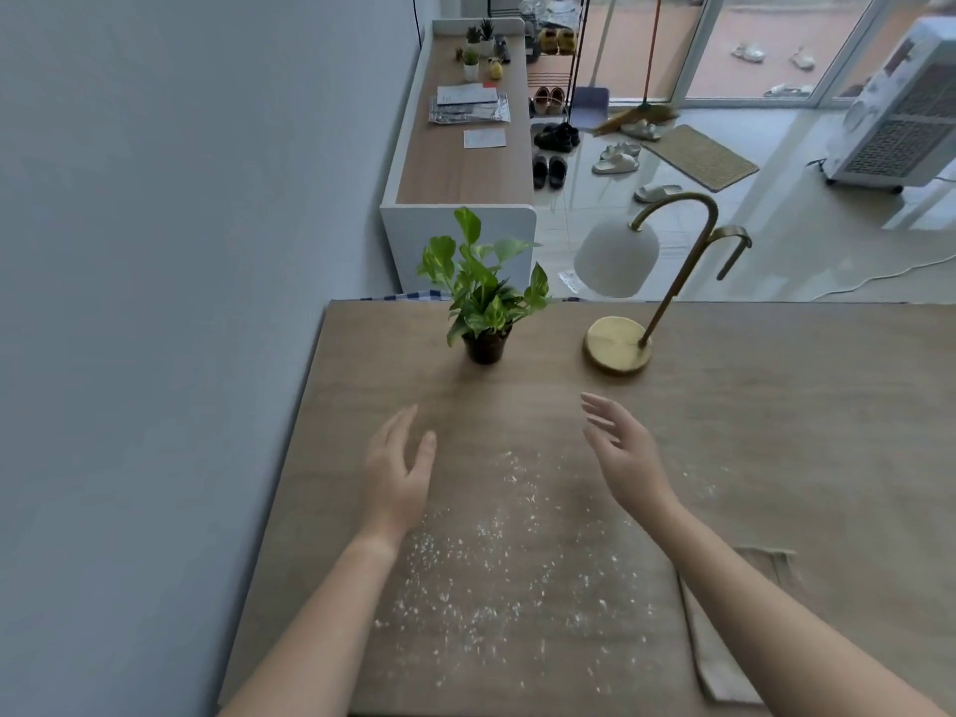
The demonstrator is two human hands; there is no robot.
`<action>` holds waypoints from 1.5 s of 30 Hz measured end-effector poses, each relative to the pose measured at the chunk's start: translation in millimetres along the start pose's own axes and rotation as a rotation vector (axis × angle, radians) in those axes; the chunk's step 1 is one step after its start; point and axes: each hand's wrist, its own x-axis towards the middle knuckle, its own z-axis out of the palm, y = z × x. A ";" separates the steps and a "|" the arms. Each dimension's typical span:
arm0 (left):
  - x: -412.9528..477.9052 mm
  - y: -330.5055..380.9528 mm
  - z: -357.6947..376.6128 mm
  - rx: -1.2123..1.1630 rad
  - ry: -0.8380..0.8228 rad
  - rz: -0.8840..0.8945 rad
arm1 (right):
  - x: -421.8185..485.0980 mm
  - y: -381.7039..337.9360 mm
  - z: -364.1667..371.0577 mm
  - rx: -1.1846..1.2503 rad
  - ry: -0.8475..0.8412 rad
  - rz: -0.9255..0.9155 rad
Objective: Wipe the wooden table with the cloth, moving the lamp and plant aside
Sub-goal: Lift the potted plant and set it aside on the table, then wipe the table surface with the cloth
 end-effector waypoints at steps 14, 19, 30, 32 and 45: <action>-177.8 -75.6 11.9 0.344 -0.022 0.015 | -192.9 122.4 -73.9 -0.707 0.177 -0.001; -180.8 -79.8 16.2 0.381 -0.022 -0.023 | -184.0 135.9 -74.2 -0.834 0.101 0.050; -179.2 -71.2 41.4 0.455 0.136 -0.074 | -169.5 152.7 -81.0 -0.932 0.062 -0.017; -179.4 -73.4 41.6 0.450 0.145 -0.068 | -185.1 158.6 -94.8 -0.940 0.028 -0.024; -175.0 -78.6 47.2 0.450 0.195 -0.043 | -90.5 116.8 -78.4 -0.922 0.042 0.112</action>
